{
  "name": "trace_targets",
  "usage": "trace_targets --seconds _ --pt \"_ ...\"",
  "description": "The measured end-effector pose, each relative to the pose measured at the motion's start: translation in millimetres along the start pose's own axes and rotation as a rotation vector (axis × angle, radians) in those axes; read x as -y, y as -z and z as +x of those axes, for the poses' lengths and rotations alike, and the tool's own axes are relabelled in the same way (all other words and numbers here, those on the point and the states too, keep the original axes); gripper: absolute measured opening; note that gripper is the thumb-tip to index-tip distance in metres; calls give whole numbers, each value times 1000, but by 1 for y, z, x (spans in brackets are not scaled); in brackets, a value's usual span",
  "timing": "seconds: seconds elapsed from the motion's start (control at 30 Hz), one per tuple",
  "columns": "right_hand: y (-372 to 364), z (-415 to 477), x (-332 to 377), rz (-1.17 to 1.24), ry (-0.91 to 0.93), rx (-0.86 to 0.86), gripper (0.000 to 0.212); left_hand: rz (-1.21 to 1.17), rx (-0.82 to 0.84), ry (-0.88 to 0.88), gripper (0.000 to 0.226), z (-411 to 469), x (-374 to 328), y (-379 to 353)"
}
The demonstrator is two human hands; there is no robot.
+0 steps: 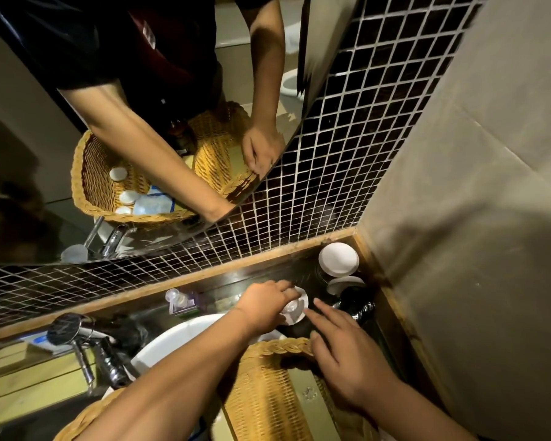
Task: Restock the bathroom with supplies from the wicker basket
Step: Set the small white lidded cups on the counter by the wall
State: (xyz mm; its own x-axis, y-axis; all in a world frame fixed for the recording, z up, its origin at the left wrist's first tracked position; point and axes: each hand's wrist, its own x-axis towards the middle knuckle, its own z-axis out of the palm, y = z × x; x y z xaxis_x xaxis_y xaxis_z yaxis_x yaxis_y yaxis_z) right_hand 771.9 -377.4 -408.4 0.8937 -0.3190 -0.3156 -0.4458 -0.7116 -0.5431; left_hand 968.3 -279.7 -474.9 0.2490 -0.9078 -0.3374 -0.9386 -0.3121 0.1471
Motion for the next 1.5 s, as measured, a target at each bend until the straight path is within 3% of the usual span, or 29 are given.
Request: trace_targets --seconds 0.1,0.2,0.37,0.73,0.83,0.9,1.1,1.5 --pt "6 21 7 170 -54 -47 53 -268 -86 213 58 -8 5 -5" --pt "6 48 17 367 -167 86 59 -605 -102 396 52 -14 9 -11" --pt "-3 78 25 328 -293 253 49 -834 46 386 24 -26 7 -15" --pt "1 90 42 223 -262 350 33 -868 246 355 64 -29 9 -18" --pt "2 86 43 248 -276 336 38 -917 211 364 76 -31 9 -19" --pt "3 83 45 286 -313 335 45 -927 196 360 76 -32 9 -20" --pt "6 86 47 262 -282 330 36 -883 212 350 78 -29 6 -15" --pt "0 86 38 305 -319 314 42 -900 218 380 70 -28 5 -11"
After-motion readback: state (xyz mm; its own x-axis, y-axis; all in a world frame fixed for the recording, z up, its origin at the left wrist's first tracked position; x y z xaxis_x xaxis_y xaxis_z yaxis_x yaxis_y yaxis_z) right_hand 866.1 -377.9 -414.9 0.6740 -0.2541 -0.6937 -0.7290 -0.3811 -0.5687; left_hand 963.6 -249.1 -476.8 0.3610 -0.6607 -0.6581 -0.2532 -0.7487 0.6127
